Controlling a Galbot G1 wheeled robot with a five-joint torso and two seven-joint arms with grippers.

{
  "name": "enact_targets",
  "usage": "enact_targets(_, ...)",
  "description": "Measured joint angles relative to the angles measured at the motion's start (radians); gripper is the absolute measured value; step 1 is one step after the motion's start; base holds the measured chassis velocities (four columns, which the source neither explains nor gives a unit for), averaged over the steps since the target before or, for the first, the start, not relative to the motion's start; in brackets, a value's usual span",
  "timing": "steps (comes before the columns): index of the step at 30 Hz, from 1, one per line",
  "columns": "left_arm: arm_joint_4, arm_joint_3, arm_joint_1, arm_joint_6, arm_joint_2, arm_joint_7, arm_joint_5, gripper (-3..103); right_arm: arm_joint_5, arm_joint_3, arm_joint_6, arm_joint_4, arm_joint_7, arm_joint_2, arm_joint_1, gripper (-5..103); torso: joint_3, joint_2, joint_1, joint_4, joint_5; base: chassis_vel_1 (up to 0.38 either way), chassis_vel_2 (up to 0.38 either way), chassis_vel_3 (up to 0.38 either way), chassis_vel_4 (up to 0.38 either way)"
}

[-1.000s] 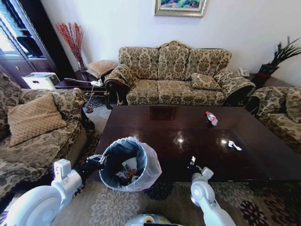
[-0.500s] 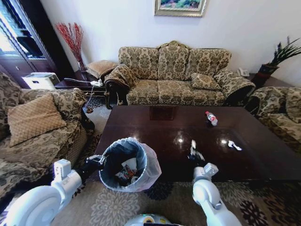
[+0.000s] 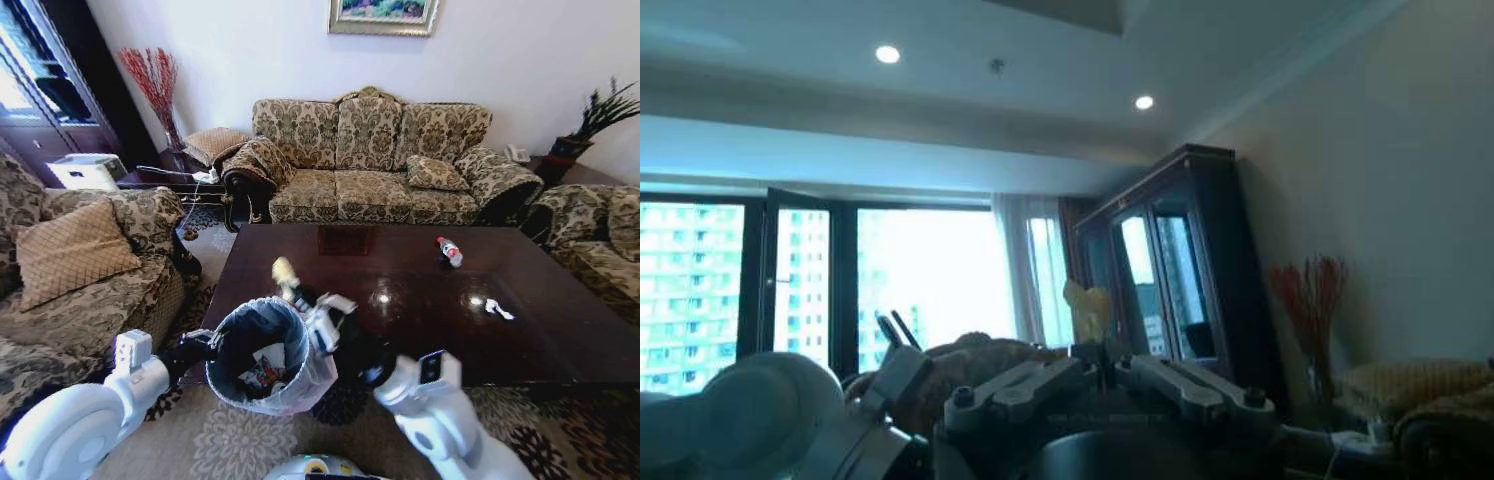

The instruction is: Move to the front of the table and place the trash on the table into the trash bin.

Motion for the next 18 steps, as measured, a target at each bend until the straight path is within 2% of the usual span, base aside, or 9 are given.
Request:
enact_targets(2, 0.000, 0.002, 0.000, 0.000, -0.002, 0.000, 0.000, 0, -0.020, -0.011, 0.000, -0.011, 0.005, 0.002, -0.004, 0, 0.000, 0.000, 0.000, -0.0001, 0.0001, 0.000, 0.000, 0.000, 0.000)
enact_targets(3, 0.000, 0.007, -0.002, 0.000, -0.010, 0.001, 0.001, 0, -0.052, -0.031, 0.000, -0.027, 0.018, 0.006, -0.010, 5, 0.000, 0.000, 0.000, 0.0000, 0.0000, 0.000, 0.000, 0.000, 0.000)
enact_targets(5, 0.000, 0.009, -0.002, 0.000, -0.013, 0.001, 0.002, 0, -0.058, -0.038, -0.001, -0.030, 0.024, 0.007, -0.011, 5, 0.000, 0.000, 0.000, 0.0000, 0.0001, 0.000, 0.000, 0.000, 0.000)
enact_targets(6, 0.000, 0.011, -0.003, -0.001, -0.017, 0.001, 0.003, 0, -0.061, -0.045, -0.003, -0.029, 0.033, 0.007, -0.011, 16, 0.000, 0.000, 0.000, 0.0000, 0.0001, 0.000, 0.000, 0.000, 0.000)
enact_targets(9, 0.000, 0.013, -0.004, -0.001, -0.021, 0.002, 0.004, 0, -0.061, -0.042, -0.005, -0.022, 0.039, 0.005, -0.012, 21, 0.000, 0.000, 0.000, 0.0000, 0.0001, 0.000, 0.000, 0.000, 0.000)
enact_targets(12, 0.000, 0.013, -0.005, -0.003, -0.022, 0.004, 0.005, 0, -0.057, -0.023, -0.004, -0.008, 0.043, 0.000, -0.021, 37, 0.000, 0.000, 0.000, 0.0000, 0.0001, 0.000, 0.000, 0.000, 0.000)
enact_targets(13, 0.000, 0.013, -0.005, -0.003, -0.022, 0.004, 0.005, 0, -0.057, -0.023, -0.004, -0.008, 0.043, 0.000, -0.021, 37, 0.000, 0.000, 0.000, 0.0000, 0.0001, 0.000, 0.000, 0.000, 0.000)
enact_targets(16, 0.000, 0.016, -0.008, -0.003, -0.025, 0.004, 0.006, 0, -0.055, 0.016, 0.013, 0.007, 0.053, 0.001, -0.043, 54, 0.000, 0.000, 0.000, 0.0001, 0.0002, 0.000, 0.000, 0.000, 0.000)
enact_targets(18, 0.000, 0.017, -0.008, -0.003, -0.027, 0.004, 0.007, 0, -0.056, 0.024, 0.015, 0.010, 0.059, 0.003, -0.047, 54, 0.000, 0.000, 0.000, 0.0000, 0.0001, 0.000, 0.000, 0.000, 0.000)
